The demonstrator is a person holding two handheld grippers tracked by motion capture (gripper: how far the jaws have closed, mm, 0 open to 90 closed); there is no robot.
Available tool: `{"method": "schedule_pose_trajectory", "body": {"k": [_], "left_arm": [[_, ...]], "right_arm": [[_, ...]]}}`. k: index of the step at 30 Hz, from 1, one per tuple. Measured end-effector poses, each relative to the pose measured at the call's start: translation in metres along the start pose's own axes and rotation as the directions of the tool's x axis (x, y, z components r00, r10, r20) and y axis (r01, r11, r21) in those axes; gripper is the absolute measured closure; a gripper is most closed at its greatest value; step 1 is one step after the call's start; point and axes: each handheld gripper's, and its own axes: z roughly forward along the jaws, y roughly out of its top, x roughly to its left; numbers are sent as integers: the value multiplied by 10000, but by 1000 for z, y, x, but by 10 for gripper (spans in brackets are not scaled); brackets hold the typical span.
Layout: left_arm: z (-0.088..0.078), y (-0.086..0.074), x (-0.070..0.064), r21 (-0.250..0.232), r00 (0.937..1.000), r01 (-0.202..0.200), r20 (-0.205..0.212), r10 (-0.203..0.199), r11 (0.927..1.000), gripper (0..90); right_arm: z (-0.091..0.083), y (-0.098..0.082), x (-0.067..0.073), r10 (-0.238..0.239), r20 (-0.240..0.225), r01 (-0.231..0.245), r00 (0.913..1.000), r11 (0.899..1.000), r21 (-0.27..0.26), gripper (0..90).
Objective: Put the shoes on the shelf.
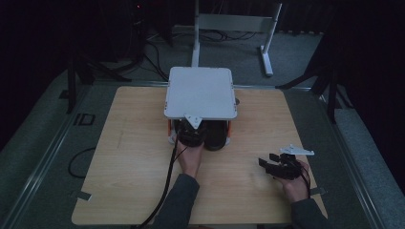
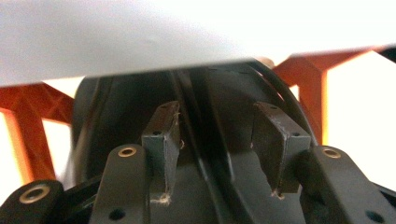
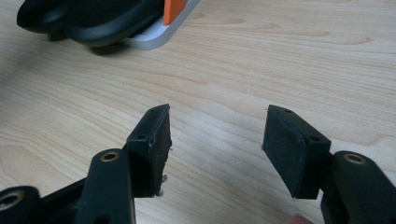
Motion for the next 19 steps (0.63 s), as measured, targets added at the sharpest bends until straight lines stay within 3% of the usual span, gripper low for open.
{"method": "schedule_pose_trajectory", "body": {"k": [3, 7, 9, 16, 19], "left_arm": [[-14, -5, 10, -11, 9987, -154, 494, 154, 9999, 507], [-32, -14, 25, -229, 9926, -731, 951, 750, 9971, 512], [-40, -19, 34, -256, 9896, -688, 1246, 715, 9973, 497], [-57, -28, 59, -198, 9848, -830, 1514, 851, 9963, 486], [-65, -35, 70, -126, 9832, -1152, 1409, 1159, 9933, 476]], "right_arm": [[0, 0, 0, -23, 8, 23, 10000, 10000, 9, 411], [0, -1, 0, -33, 14, 33, 10000, 10000, 13, 410], [0, -1, 0, -12, 27, 12, 10000, 10000, 7, 411], [2, -2, 0, -61, 71, 61, 10000, 9999, 98, 411], [3, -2, 0, -154, 213, 152, 9997, 9998, 112, 410]]}}
